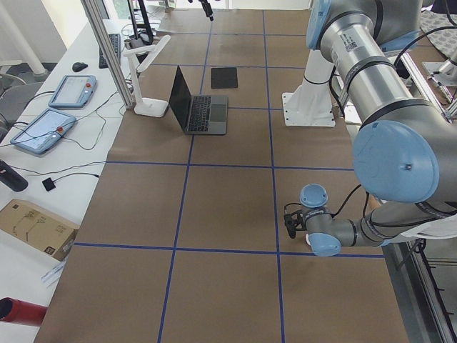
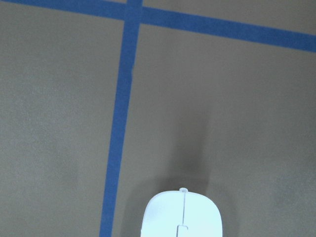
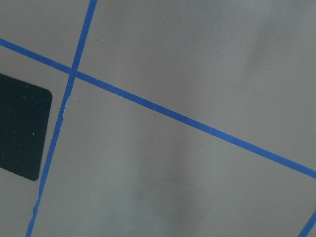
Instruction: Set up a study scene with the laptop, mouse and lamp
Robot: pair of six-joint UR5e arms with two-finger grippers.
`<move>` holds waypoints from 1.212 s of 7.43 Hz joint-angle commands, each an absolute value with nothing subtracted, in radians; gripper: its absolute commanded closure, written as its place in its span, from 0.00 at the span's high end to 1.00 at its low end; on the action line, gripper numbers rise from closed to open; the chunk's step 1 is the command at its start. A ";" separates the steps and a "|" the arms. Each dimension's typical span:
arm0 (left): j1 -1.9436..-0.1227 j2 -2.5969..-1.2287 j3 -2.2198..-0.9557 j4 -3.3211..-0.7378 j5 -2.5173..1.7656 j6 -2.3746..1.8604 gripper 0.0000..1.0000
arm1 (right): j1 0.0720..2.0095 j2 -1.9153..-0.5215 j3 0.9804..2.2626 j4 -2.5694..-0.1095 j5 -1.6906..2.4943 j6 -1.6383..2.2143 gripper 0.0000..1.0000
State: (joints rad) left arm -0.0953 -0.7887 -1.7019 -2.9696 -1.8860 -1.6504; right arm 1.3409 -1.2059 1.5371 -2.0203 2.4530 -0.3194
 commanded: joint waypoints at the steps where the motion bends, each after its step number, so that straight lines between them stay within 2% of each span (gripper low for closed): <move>1: -0.020 -0.802 -1.694 -2.970 -1.844 -1.702 0.99 | 1.341 -1.207 1.543 -2.020 2.453 -0.319 0.99; 3: 0.046 -0.811 -1.690 -2.976 -1.809 -1.738 0.99 | 1.339 -1.207 1.543 -2.020 2.453 -0.319 0.99; 6: 0.049 -0.807 -1.648 -3.005 -1.807 -1.736 0.98 | 1.339 -1.207 1.545 -2.020 2.453 -0.319 0.99; 7: 0.051 -0.807 -1.620 -3.055 -1.807 -1.736 0.95 | 1.339 -1.207 1.546 -2.020 2.453 -0.318 0.99; 9: 0.052 -0.813 -1.617 -3.071 -1.809 -1.741 0.80 | 1.339 -1.207 1.549 -2.020 2.453 -0.318 0.99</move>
